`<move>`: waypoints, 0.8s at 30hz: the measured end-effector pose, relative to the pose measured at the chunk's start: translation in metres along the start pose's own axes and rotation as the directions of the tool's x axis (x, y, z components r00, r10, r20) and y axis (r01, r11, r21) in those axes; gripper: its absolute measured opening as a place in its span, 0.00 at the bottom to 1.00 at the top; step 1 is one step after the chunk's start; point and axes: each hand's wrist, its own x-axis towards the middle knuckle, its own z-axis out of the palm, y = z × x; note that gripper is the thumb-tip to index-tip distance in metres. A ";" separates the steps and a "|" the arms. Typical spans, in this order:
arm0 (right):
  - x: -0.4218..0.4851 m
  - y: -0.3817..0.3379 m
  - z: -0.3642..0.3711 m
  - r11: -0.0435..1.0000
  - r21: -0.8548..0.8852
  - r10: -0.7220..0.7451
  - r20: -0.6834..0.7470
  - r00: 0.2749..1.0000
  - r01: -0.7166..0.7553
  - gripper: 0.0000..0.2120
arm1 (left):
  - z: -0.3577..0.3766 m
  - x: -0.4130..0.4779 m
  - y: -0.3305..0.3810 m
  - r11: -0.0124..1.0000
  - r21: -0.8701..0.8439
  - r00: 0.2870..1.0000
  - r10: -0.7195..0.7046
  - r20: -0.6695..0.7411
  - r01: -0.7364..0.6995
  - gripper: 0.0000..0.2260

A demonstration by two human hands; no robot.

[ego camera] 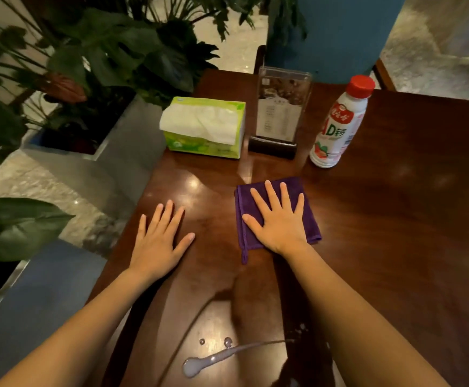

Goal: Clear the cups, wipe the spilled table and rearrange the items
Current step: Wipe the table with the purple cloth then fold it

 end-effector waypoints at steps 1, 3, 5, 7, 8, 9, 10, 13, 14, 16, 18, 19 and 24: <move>-0.001 -0.008 0.001 1.000 0.000 -0.015 -0.003 1.000 0.015 0.33 | 0.000 -0.004 -0.003 1.000 0.010 1.000 -0.005 -0.007 0.005 0.34; -0.001 -0.023 0.003 1.000 0.002 -0.022 -0.004 1.000 0.022 0.33 | 0.000 -0.006 -0.003 1.000 0.031 1.000 -0.002 -0.027 0.003 0.36; 0.004 -0.035 0.004 1.000 0.000 -0.016 -0.005 1.000 0.016 0.33 | 0.000 -0.006 -0.002 0.999 0.042 0.999 -0.007 -0.052 0.010 0.36; 0.009 -0.043 0.004 1.000 0.007 -0.006 -0.006 1.000 0.006 0.33 | 0.001 -0.006 0.002 0.999 0.054 0.998 0.000 -0.067 0.003 0.35; 0.013 -0.048 0.004 1.000 0.012 -0.008 -0.006 1.000 0.008 0.32 | 0.001 -0.007 0.002 0.998 0.057 0.997 0.001 -0.073 0.004 0.34; 0.019 -0.055 0.004 1.000 0.014 -0.014 -0.007 1.000 0.014 0.32 | 0.002 -0.007 0.002 0.998 0.055 0.997 -0.002 -0.081 0.007 0.34; 0.024 -0.061 0.004 1.000 0.012 -0.023 -0.007 1.000 0.023 0.32 | 0.002 -0.007 0.001 0.999 0.050 0.996 -0.002 -0.085 0.006 0.34; 0.039 -0.080 0.005 0.999 0.002 -0.052 -0.006 0.999 0.052 0.32 | 0.003 -0.005 -0.004 0.999 0.029 0.998 0.030 -0.063 -0.028 0.32; 0.043 -0.085 0.006 0.998 -0.002 -0.059 -0.007 0.998 0.059 0.32 | 0.003 -0.004 -0.008 0.999 0.003 0.998 0.047 -0.052 -0.047 0.31; 0.050 -0.092 0.007 0.997 -0.008 -0.072 -0.005 0.997 0.072 0.32 | 0.000 -0.005 -0.019 0.996 -0.031 0.996 0.081 -0.035 -0.082 0.30; 0.055 -0.098 0.007 0.997 -0.011 -0.073 -0.001 0.997 0.073 0.31 | -0.004 -0.010 -0.037 0.994 -0.012 0.994 0.108 -0.028 -0.109 0.30; 0.056 -0.101 0.008 0.998 -0.008 -0.066 0.001 0.998 0.066 0.31 | -0.005 -0.014 -0.047 0.992 0.002 0.992 0.126 -0.025 -0.126 0.31; 0.063 -0.131 0.012 1.000 0.015 -0.005 -0.003 1.000 0.005 0.31 | -0.006 -0.036 -0.077 0.986 0.003 0.986 0.169 -0.013 -0.169 0.32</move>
